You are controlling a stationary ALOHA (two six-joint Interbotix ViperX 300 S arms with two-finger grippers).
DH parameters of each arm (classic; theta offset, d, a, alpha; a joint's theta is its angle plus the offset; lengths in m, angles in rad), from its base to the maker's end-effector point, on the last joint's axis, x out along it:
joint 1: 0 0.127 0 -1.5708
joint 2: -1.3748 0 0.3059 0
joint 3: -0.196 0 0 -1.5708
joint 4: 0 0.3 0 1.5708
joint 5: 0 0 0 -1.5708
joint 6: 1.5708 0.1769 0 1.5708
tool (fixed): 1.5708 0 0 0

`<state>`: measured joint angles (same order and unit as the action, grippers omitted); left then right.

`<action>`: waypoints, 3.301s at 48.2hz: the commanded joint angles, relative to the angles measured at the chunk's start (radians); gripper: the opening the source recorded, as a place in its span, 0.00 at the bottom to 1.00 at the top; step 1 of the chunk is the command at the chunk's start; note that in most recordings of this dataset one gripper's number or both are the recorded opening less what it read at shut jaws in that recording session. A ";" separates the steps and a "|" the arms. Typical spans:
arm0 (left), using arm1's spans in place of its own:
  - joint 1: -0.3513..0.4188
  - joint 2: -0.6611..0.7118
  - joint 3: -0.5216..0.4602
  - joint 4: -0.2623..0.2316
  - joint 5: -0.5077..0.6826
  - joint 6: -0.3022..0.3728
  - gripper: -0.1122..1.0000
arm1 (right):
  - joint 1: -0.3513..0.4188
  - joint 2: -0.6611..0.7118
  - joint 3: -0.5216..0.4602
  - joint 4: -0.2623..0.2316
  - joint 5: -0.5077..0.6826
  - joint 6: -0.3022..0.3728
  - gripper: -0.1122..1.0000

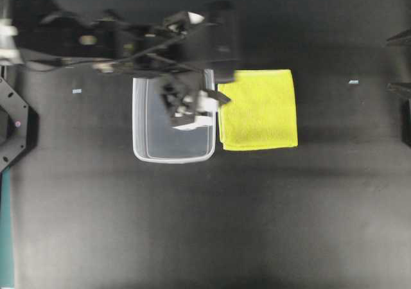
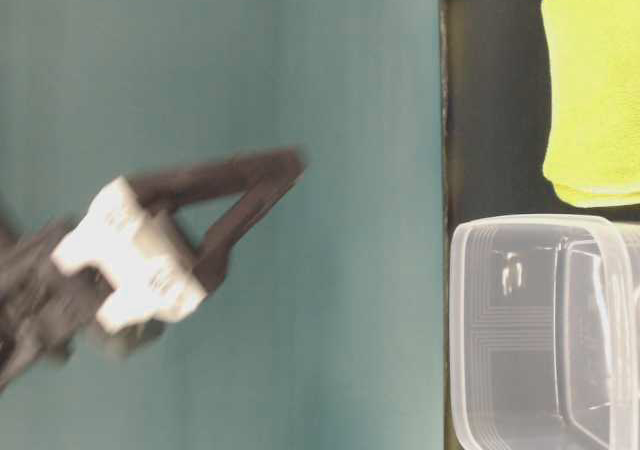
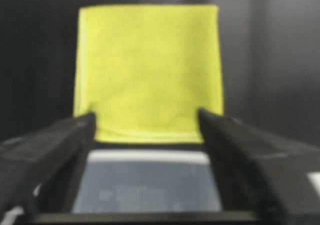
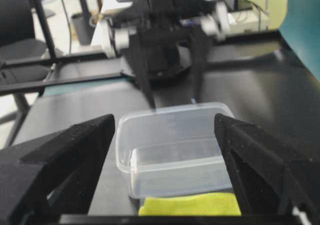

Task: Place the yellow towel into the container with the left arm.
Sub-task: 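Lower the left gripper onto the yellow towel and close on it, then lift the towel and carry it left over the clear container, then lower the towel into the container and release it from the left gripper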

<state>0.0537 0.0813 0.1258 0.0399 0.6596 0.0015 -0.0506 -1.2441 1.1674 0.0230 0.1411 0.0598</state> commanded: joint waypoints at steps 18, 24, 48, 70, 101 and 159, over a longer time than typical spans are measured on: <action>0.009 0.396 -0.321 0.002 0.167 0.067 0.91 | -0.002 -0.020 -0.020 0.003 0.002 0.002 0.80; 0.002 0.457 -0.337 0.003 0.161 0.069 0.91 | -0.002 -0.020 -0.020 0.002 0.002 0.002 0.80; -0.014 0.554 -0.339 0.003 0.149 0.078 0.76 | -0.002 -0.023 -0.011 0.002 0.003 0.000 0.79; -0.026 0.337 -0.433 0.002 0.275 0.091 0.16 | -0.002 -0.040 -0.012 0.003 0.002 0.000 0.79; -0.015 -0.163 0.015 0.003 0.512 0.072 0.16 | -0.002 -0.035 -0.006 0.003 -0.025 0.002 0.79; 0.012 -0.160 0.170 0.003 0.296 0.078 0.52 | -0.002 -0.037 -0.003 0.003 -0.028 0.029 0.77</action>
<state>0.0629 -0.0660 0.2961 0.0399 0.9771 0.0736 -0.0506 -1.2916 1.1735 0.0230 0.1258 0.0859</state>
